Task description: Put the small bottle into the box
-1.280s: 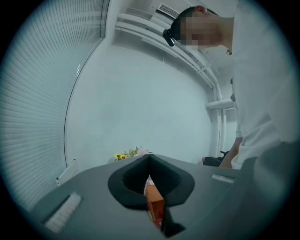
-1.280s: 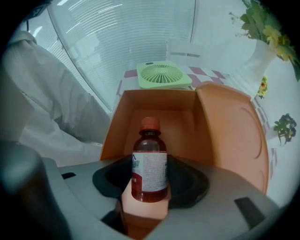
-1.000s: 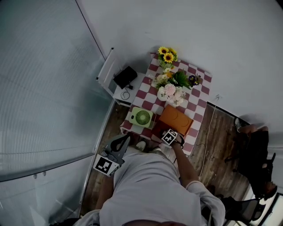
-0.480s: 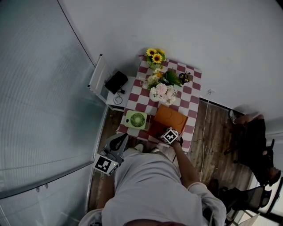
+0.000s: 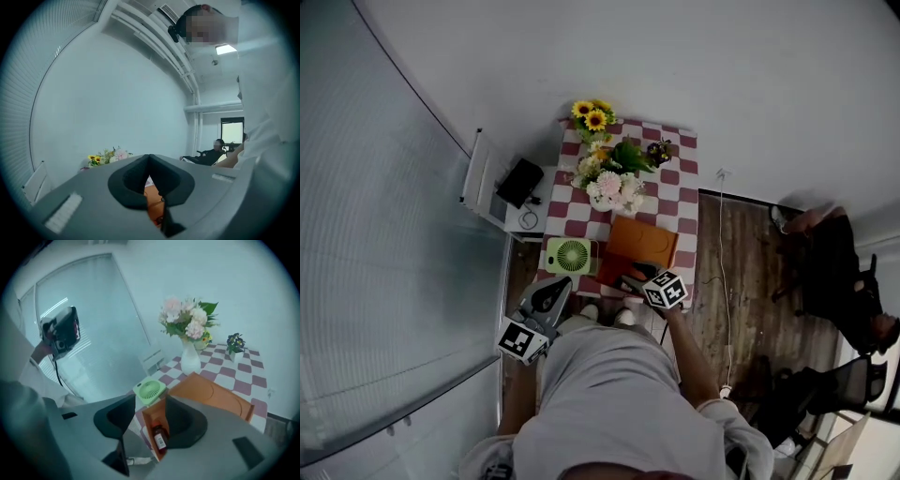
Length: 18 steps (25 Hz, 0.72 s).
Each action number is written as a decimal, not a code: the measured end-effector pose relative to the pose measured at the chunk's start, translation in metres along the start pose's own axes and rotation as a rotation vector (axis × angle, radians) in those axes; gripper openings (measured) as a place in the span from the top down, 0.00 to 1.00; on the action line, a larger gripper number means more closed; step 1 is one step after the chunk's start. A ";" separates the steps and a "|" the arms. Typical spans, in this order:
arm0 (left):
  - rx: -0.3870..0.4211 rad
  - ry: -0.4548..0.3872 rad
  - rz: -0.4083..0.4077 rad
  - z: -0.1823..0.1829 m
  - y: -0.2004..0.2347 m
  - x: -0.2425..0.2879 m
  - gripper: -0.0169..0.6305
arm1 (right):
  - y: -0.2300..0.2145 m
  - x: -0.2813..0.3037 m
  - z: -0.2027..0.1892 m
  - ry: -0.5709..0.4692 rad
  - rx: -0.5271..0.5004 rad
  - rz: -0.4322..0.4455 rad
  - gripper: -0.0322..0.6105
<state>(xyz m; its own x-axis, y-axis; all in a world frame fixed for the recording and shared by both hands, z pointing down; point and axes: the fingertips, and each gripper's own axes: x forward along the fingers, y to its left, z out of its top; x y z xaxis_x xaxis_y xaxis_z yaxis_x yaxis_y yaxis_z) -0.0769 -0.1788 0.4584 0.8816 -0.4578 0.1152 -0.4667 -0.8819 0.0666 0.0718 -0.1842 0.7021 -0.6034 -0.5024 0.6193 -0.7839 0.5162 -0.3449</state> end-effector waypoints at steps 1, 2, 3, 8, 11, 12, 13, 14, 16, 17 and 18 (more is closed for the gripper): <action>0.004 0.001 -0.020 0.001 -0.003 0.006 0.98 | 0.003 -0.010 0.009 -0.044 0.017 0.001 0.64; 0.007 0.003 -0.041 0.001 -0.005 0.011 0.97 | 0.006 -0.020 0.017 -0.087 0.030 0.001 0.66; 0.011 0.005 -0.063 0.002 -0.009 0.016 0.98 | 0.010 -0.030 0.025 -0.128 0.039 -0.001 0.67; 0.025 0.006 -0.165 0.005 -0.025 0.040 0.98 | 0.025 -0.086 0.057 -0.310 0.061 -0.032 0.73; 0.030 0.008 -0.216 0.006 -0.033 0.053 0.98 | 0.034 -0.122 0.074 -0.431 0.103 -0.037 0.77; 0.033 0.008 -0.231 0.007 -0.035 0.056 0.98 | 0.037 -0.133 0.079 -0.469 0.114 -0.039 0.79; 0.035 0.008 -0.245 0.007 -0.037 0.060 0.98 | 0.040 -0.144 0.083 -0.504 0.120 -0.043 0.81; 0.036 0.008 -0.259 0.008 -0.039 0.063 0.97 | 0.043 -0.153 0.086 -0.534 0.121 -0.050 0.84; 0.036 0.007 -0.285 0.008 -0.044 0.069 0.98 | 0.049 -0.171 0.093 -0.585 0.116 -0.064 0.87; 0.036 0.008 -0.297 0.008 -0.046 0.071 0.98 | 0.053 -0.179 0.096 -0.607 0.113 -0.072 0.88; 0.036 0.010 -0.309 0.009 -0.049 0.072 0.97 | 0.056 -0.186 0.099 -0.625 0.107 -0.081 0.90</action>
<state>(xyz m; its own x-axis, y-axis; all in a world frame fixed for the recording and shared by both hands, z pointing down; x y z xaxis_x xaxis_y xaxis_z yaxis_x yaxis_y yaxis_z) 0.0102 -0.1701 0.4548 0.9806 -0.1663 0.1042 -0.1735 -0.9827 0.0652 0.1255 -0.1305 0.4975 -0.4878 -0.8634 0.1288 -0.8213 0.4040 -0.4028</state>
